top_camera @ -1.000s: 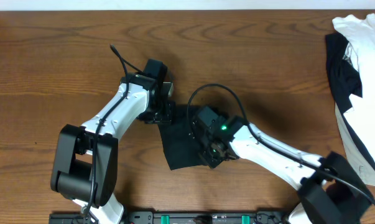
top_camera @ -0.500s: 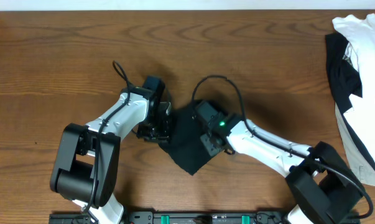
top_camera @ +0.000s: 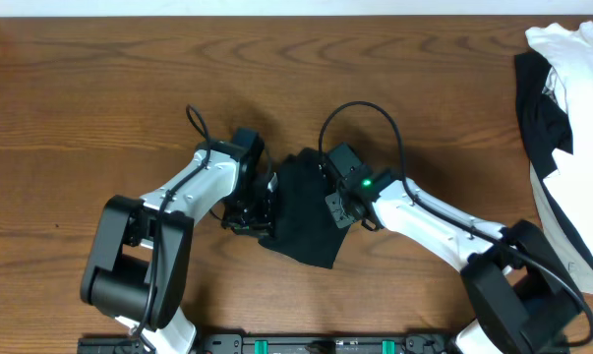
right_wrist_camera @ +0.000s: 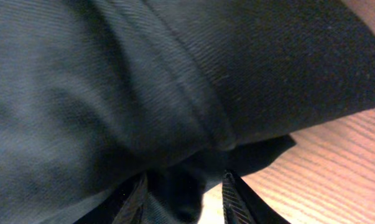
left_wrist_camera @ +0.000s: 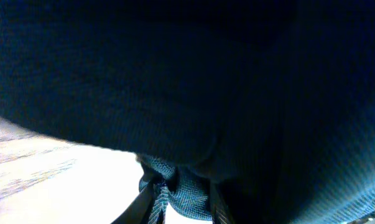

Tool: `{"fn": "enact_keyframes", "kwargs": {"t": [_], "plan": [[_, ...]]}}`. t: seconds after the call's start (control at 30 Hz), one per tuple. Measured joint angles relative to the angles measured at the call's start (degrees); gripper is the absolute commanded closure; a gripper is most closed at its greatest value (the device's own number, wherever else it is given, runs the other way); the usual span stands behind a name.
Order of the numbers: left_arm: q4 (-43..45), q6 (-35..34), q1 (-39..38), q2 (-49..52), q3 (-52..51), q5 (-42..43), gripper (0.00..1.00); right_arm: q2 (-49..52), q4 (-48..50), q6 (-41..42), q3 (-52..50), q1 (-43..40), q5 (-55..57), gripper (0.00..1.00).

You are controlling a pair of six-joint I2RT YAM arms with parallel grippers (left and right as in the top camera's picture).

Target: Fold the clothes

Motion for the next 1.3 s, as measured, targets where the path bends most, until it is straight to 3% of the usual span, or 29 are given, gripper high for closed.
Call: {"fn": "enact_keyframes", "kwargs": {"t": [0.2, 0.3, 0.37, 0.43, 0.73, 0.8, 0.9, 1.3], "plan": [[0.68, -0.24, 0.0, -6.21, -0.02, -4.59, 0.73, -10.78, -1.81, 0.63, 0.11, 0.0, -3.1, 0.6], [2.49, -0.17, 0.0, -10.91, 0.0, -6.6, 0.55, -16.9, -3.98, 2.08, 0.63, 0.0, -3.61, 0.66], [3.87, -0.39, 0.0, -13.14, 0.0, -7.52, 0.5, -18.93, -5.99, 4.55, 0.98, 0.0, -3.82, 0.72], [5.09, -0.42, 0.0, -13.97, 0.0, -8.07, 0.49, -19.32, -8.81, 9.22, 1.05, 0.0, -4.07, 0.73], [7.61, 0.17, 0.0, -13.49, 0.0, -8.85, 0.5, -16.02, -9.73, 23.61, -1.25, 0.0, -8.22, 0.72], [7.65, 0.72, 0.0, -13.46, 0.0, -8.02, 0.59, -15.08, -7.61, 25.11, -2.97, 0.0, -9.6, 0.72], [7.63, 1.33, 0.0, -13.38, 0.0, -7.02, 0.64, -14.73, -4.87, 26.03, -4.87, 0.0, -11.06, 0.73], [7.74, 1.79, 0.0, -8.72, 0.0, -2.89, 0.64, -14.71, 2.14, 27.82, -11.26, 0.0, -15.19, 0.74]]}}
